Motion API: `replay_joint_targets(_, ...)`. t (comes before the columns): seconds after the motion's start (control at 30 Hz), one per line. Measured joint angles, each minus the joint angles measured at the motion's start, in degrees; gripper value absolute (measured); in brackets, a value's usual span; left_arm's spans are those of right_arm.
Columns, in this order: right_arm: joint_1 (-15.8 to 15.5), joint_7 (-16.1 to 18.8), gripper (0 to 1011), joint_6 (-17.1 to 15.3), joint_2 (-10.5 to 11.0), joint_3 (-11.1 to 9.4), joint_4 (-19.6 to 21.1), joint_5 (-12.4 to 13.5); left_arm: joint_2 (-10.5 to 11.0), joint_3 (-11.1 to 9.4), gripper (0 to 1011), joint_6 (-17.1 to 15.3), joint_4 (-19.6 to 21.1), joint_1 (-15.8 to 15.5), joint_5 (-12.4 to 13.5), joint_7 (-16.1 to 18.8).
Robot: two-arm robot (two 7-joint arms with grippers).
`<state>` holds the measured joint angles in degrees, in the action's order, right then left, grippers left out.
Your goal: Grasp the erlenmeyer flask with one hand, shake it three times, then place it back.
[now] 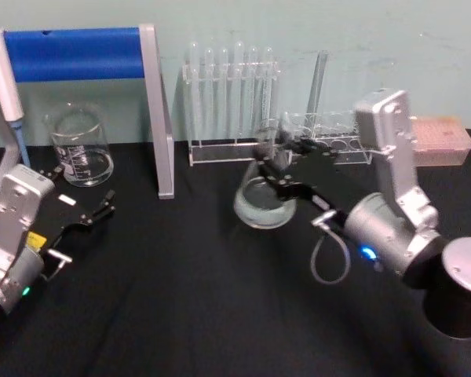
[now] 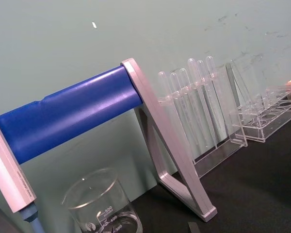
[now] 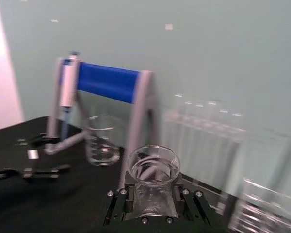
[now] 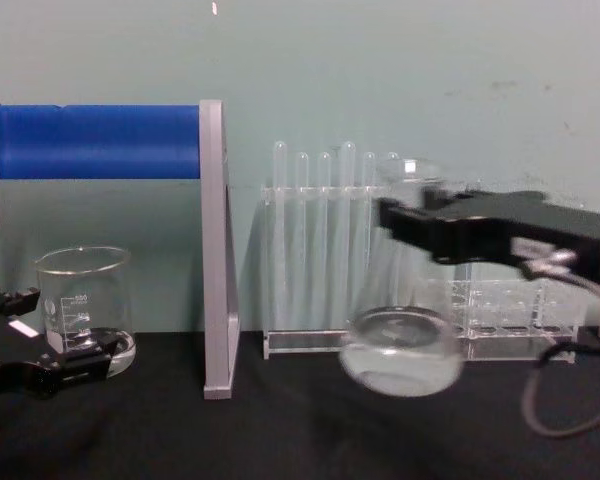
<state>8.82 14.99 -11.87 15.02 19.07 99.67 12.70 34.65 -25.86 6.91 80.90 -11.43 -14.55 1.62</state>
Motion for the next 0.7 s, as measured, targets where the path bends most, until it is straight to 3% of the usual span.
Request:
replay_joint_targets(0.33,-6.33,-6.4,453,-0.68,1.49,-8.24,4.91,-1.04,0.0,0.0,1001,0.0,0.0,0.0,0.0,0.0)
replay_joint_targets(0.53,-8.37,-7.28,453,-1.06,1.44,-10.82,6.34,-1.74,0.0,0.0,1001,0.0,0.0,0.0,0.0,0.0)
replay_joint_targets(0.7,-8.53,-6.65,453,-1.27,1.18,-11.31,6.34,-2.07,0.0,0.0,1001,0.0,0.0,0.0,0.0,0.0)
